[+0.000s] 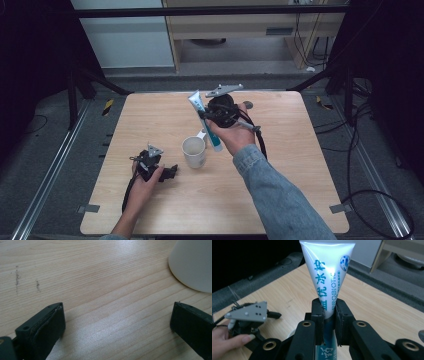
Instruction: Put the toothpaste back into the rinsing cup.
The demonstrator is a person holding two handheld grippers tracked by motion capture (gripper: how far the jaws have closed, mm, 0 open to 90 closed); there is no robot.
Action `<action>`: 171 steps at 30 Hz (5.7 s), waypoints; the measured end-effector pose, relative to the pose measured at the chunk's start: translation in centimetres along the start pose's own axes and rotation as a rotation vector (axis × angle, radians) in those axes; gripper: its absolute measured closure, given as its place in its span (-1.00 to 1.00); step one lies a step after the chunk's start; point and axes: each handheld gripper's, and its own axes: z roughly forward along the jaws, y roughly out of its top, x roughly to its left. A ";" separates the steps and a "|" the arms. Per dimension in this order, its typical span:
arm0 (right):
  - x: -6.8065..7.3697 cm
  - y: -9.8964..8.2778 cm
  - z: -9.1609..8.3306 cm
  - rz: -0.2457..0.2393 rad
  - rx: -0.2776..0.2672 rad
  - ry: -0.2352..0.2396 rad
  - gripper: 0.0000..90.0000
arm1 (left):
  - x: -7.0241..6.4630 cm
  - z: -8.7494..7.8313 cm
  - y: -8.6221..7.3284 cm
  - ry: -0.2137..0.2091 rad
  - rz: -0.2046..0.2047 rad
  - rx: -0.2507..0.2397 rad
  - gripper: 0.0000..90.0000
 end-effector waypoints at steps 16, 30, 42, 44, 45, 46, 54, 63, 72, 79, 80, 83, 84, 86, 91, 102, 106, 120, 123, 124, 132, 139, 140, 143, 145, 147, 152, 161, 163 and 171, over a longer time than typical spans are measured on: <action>1.2 2.3 1.3 -0.034 -0.096 -0.036 0.77 | 0.0 0.0 0.1 0.000 0.001 0.004 -1.00; 1.4 2.5 1.6 -0.005 -0.170 -0.049 0.76 | 0.0 0.0 0.1 0.000 0.001 0.004 -1.00; 1.8 1.3 2.2 0.030 -0.208 -0.043 0.76 | 0.0 0.1 0.1 0.002 -0.001 0.003 -1.00; 2.0 1.0 2.5 0.045 -0.218 -0.036 0.76 | 0.0 0.1 0.1 0.002 -0.001 0.003 -1.00; 2.1 0.9 2.6 0.046 -0.218 -0.035 0.76 | 0.0 0.1 0.1 0.002 -0.001 0.003 -1.00; 2.1 0.9 2.6 0.046 -0.218 -0.035 0.76 | 0.0 0.1 0.1 0.002 -0.001 0.003 -1.00; 2.2 -1.4 4.1 0.082 -0.217 -0.026 0.76 | 0.0 0.1 0.1 0.003 -0.002 0.003 -1.00; 2.8 -3.4 5.2 0.091 -0.210 -0.026 0.76 | 0.1 0.1 0.1 0.002 -0.002 0.001 -1.00; 2.8 -5.2 6.1 0.121 -0.199 -0.025 0.76 | 0.1 0.1 0.1 0.000 -0.004 0.000 -1.00; 2.9 -6.2 6.3 0.135 -0.196 -0.026 0.76 | 0.0 0.1 0.1 -0.001 -0.007 0.000 -1.00; 2.9 -6.2 6.3 0.135 -0.196 -0.026 0.76 | 0.0 0.1 0.1 -0.001 -0.007 0.000 -1.00; 2.9 -6.3 6.4 0.136 -0.202 -0.029 0.76 | 0.0 0.1 0.1 -0.001 -0.007 0.000 -1.00; 2.9 -6.3 6.4 0.136 -0.202 -0.029 0.76 | 0.0 0.1 0.1 -0.001 -0.007 0.000 -1.00; 2.9 -6.4 6.4 0.141 -0.202 -0.032 0.76 | 0.0 0.1 0.1 0.000 -0.009 -0.002 -1.00; 3.3 -6.7 6.3 0.136 -0.216 -0.062 0.76 | 0.0 0.1 0.1 -0.001 -0.007 0.000 -1.00; 4.2 -7.7 6.6 0.114 -0.236 -0.101 0.76 | 0.0 0.1 0.1 -0.001 -0.007 0.000 -1.00; 4.3 -8.3 6.9 0.115 -0.232 -0.108 0.76 | 0.0 0.1 0.1 -0.001 -0.007 0.000 -1.00; 4.5 -9.1 7.3 0.103 -0.224 -0.119 0.75 | 0.1 0.1 0.1 -0.001 -0.005 0.001 -1.00; 4.4 -9.5 7.6 0.107 -0.218 -0.123 0.75 | 0.1 0.1 0.1 -0.001 -0.003 0.003 -1.00; 4.4 -9.5 7.6 0.107 -0.218 -0.123 0.75 | 0.1 0.1 0.1 -0.001 -0.003 0.003 -1.00; 4.2 -10.2 8.1 0.119 -0.204 -0.125 0.75 | 0.1 0.1 0.1 -0.001 -0.003 0.003 -1.00; 4.1 -10.2 8.1 0.124 -0.204 -0.120 0.75 | 0.1 0.1 0.1 -0.001 -0.003 0.003 -1.00; 4.1 -10.2 8.1 0.124 -0.204 -0.120 0.75 | 0.1 0.1 0.1 -0.001 -0.003 0.003 -1.00; 4.0 -10.2 8.1 0.131 -0.203 -0.118 0.74 | 0.1 0.1 0.1 0.000 -0.002 0.003 -1.00; 3.9 -10.2 8.1 0.133 -0.203 -0.115 0.74 | 0.1 0.1 0.1 -0.001 -0.003 0.003 -1.00; 3.9 -10.2 8.1 0.134 -0.201 -0.112 0.74 | 0.1 0.1 0.1 -0.001 -0.003 0.003 -1.00; 3.5 -10.1 8.1 0.149 -0.196 -0.110 0.73 | 0.1 0.1 0.1 -0.001 -0.003 0.003 -1.00; 3.0 -10.1 8.1 0.169 -0.194 -0.098 0.73 | 0.1 0.1 0.1 -0.001 -0.003 0.003 -1.00; 2.9 -10.1 8.1 0.173 -0.193 -0.094 0.72 | 0.1 0.1 0.1 -0.001 -0.003 0.003 -1.00; 2.8 -10.0 8.2 0.170 -0.190 -0.089 0.69 | 0.1 0.1 0.1 -0.001 -0.003 0.003 -1.00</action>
